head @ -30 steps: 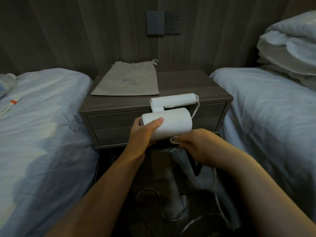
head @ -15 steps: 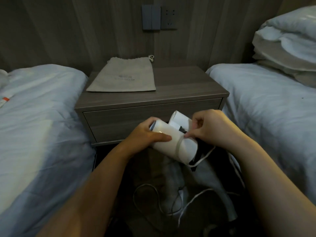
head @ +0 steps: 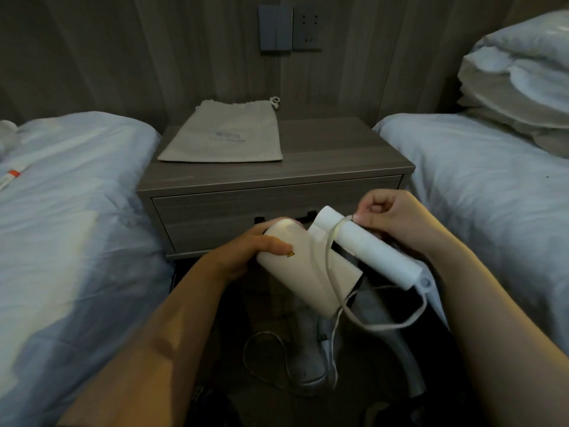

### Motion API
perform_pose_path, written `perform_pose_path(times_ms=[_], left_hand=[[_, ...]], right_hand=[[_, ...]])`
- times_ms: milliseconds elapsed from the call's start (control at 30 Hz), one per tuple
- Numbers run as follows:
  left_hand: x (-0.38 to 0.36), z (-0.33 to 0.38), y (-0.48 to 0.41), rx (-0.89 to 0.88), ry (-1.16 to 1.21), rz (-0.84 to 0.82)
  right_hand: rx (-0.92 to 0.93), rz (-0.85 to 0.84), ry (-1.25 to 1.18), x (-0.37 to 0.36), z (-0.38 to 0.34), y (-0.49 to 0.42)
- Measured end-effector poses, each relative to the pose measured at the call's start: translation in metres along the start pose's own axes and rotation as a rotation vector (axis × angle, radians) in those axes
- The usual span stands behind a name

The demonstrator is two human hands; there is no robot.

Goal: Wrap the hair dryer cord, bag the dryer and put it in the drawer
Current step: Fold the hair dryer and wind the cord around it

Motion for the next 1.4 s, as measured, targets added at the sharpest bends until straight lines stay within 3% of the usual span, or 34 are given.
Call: perform_pose_path(times_ms=[233, 333, 600, 833, 933, 1167, 1400], left_hand=[[0.004, -0.011, -0.004, 0.134, 0.522, 0.281], [0.005, -0.004, -0.006, 0.088, 0.634, 0.314], [0.024, 0.016, -0.002, -0.113, 0.536, 0.432], [0.037, 0.021, 0.005, -0.154, 0.522, 0.631], [0.038, 0.022, 0.007, -0.162, 0.428, 0.668], [0.055, 0.050, 0.025, -0.361, 0.127, 0.871], [0.062, 0.055, 0.026, -0.410, -0.207, 0.896]], right_hand=[[-0.284, 0.093, -0.616, -0.015, 0.050, -0.010], [-0.239, -0.011, -0.687, -0.034, 0.038, -0.005], [-0.091, 0.023, -0.131, -0.048, 0.024, 0.004], [-0.146, -0.027, -0.035, -0.057, 0.021, 0.012], [-0.130, -0.020, 0.148, -0.056, 0.014, 0.014], [-0.160, -0.280, 0.473, -0.075, 0.009, 0.034], [-0.025, -0.469, 0.701, -0.083, -0.004, 0.054]])
Point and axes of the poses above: each hand's wrist, its own y-axis away from the middle knuckle, its own x-axis out of the back of the hand, z = x × y, the point moved 10 cm from there along -y, towards the middle knuckle, and after that the axes turned 12 degrees about z, right-handed, at the moved point
